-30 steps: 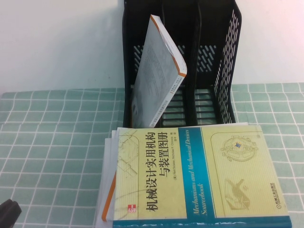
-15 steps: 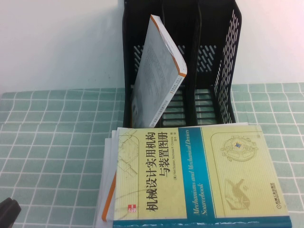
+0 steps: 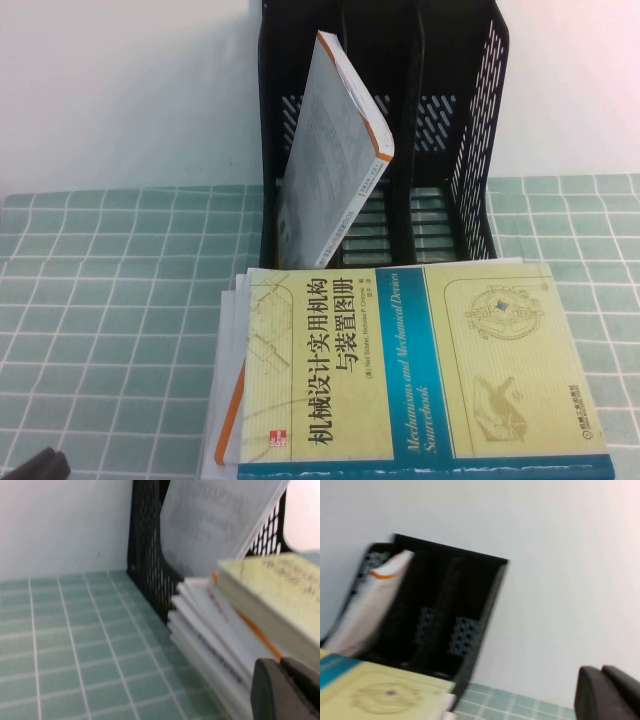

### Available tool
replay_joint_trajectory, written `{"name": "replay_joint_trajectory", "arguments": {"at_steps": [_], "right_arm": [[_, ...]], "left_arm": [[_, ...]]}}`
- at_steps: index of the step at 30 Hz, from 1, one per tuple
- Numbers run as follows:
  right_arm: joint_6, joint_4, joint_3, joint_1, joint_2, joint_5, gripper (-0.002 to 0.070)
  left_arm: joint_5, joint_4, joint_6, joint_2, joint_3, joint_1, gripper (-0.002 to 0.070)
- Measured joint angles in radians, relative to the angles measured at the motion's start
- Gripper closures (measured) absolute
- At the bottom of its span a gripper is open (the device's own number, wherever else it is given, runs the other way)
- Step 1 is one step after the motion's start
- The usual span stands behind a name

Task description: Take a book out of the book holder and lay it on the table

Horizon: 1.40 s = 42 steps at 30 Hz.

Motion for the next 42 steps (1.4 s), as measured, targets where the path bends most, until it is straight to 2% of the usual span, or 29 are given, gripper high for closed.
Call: {"name": "replay_joint_trajectory", "arguments": {"at_steps": [4, 7, 12, 17, 24, 42], "right_arm": [[-0.075, 0.119, 0.058, 0.000, 0.000, -0.214, 0.0678], [-0.083, 0.232, 0.075, 0.000, 0.000, -0.301, 0.0678], [-0.085, 0.463, 0.075, 0.000, 0.000, -0.347, 0.0678], [-0.085, 0.522, 0.077, 0.000, 0.000, -0.359, 0.0678], [-0.087, 0.529, 0.077, 0.000, 0.000, -0.361, 0.0678], [-0.089, 0.529, 0.077, 0.000, 0.000, -0.361, 0.0678]], "left_arm": [[0.027, 0.000, 0.000, -0.002, 0.062, 0.025, 0.0678], [0.102, 0.000, 0.000, -0.020, 0.077, 0.078, 0.0678], [0.146, 0.000, 0.000, -0.070, 0.090, 0.210, 0.0677], [0.140, 0.000, 0.000, -0.072, 0.119, 0.287, 0.0678], [0.078, 0.000, 0.000, -0.074, 0.129, 0.297, 0.0678], [0.077, 0.029, -0.040, -0.074, 0.131, 0.298, 0.0678]]}}
